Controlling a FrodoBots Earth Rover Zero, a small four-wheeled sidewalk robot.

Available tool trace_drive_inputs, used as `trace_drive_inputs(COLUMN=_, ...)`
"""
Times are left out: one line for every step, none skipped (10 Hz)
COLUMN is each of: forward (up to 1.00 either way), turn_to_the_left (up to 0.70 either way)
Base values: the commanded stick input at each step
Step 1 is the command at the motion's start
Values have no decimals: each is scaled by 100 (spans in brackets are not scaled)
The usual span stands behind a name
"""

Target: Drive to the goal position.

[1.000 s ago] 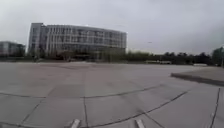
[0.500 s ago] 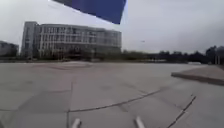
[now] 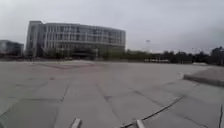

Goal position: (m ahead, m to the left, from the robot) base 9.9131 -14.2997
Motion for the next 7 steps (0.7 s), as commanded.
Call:
trace_drive_inputs(forward=100, turn_to_the_left=-34)
trace_drive_inputs(forward=100, turn_to_the_left=-34)
trace_drive_inputs(forward=100, turn_to_the_left=-34)
trace_drive_inputs(forward=100, turn_to_the_left=-34)
trace_drive_inputs(forward=100, turn_to_the_left=-10)
trace_drive_inputs(forward=100, turn_to_the_left=6)
trace_drive_inputs(forward=100, turn_to_the_left=6)
